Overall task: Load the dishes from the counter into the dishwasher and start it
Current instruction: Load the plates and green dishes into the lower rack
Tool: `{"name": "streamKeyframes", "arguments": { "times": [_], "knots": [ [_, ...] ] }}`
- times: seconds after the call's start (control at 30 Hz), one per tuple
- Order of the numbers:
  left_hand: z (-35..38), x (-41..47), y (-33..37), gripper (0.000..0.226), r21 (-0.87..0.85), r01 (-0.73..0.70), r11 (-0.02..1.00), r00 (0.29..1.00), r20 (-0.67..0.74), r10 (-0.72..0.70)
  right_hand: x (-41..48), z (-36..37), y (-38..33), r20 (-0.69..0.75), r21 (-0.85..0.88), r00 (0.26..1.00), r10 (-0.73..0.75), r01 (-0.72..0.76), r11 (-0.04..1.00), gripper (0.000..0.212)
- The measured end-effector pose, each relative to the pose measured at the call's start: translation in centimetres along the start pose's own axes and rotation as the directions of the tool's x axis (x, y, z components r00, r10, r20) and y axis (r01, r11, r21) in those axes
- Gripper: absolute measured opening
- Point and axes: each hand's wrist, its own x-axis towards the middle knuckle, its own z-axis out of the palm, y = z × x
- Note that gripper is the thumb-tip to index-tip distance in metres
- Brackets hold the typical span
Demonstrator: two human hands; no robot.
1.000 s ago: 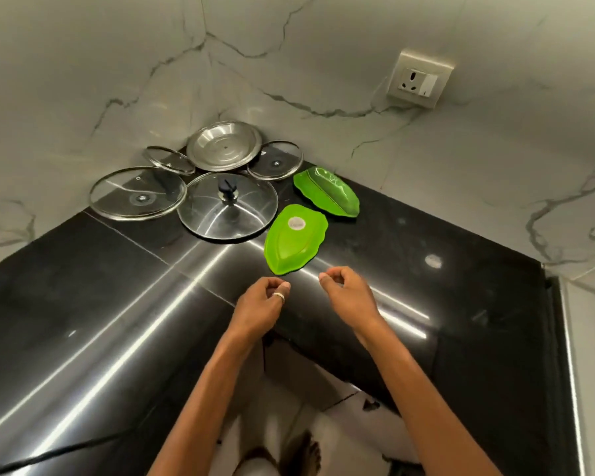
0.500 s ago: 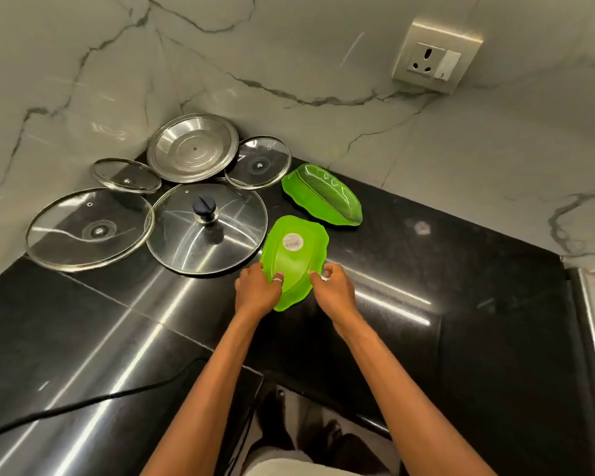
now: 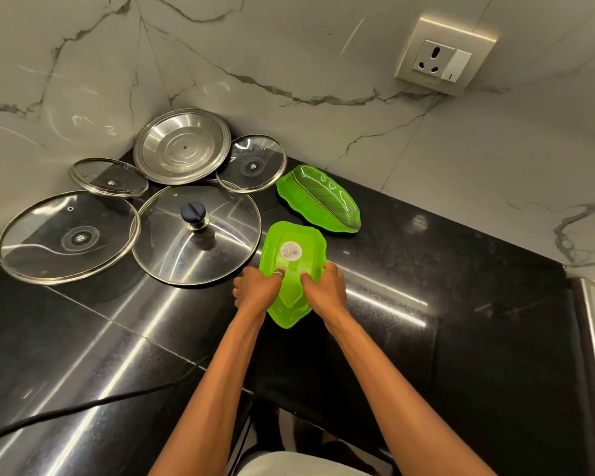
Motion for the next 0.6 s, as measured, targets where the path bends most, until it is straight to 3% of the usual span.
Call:
{"name": "streamKeyframes", "arguments": {
  "times": [0.1, 0.23, 0.33, 0.43, 0.6],
  "knots": [
    [1.1, 2.6, -1.7, 0.083, -0.099, -0.037, 0.994, 0.999, 0.024, 0.040, 0.6, -0.1, 0.4, 0.017, 0.026, 1.000, -0.004, 0.003, 1.000, 0.073],
    [0.3, -0.9, 0.0, 0.031, -0.334, -0.093, 0.938, 0.993, 0.043, 0.114, 0.5, -1.1, 0.2, 0.066, 0.029, 0.998, -0.003, 0.001, 1.000, 0.063],
    [0.4, -2.7, 0.9, 0.030, -0.439, -0.155, 0.885, 0.978, 0.059, 0.201, -0.1, -2.5, -0.2, 0.072, 0.026, 0.997, -0.020, 0.018, 1.000, 0.058],
    [0.6, -4.9, 2.1, 0.024, -0.420, -0.300, 0.856, 0.937, 0.036, 0.346, -1.2, -4.7, -1.6, 0.049, 0.069, 0.998, -0.039, 0.036, 0.997, 0.054],
    [1.7, -8.3, 3.1, 0.017, -0.154, -0.571, 0.806, 0.815, 0.007, 0.579, -3.0, -8.1, -3.4, 0.074, 0.252, 0.996, -0.049, 0.028, 0.967, 0.068]
  ]
}}
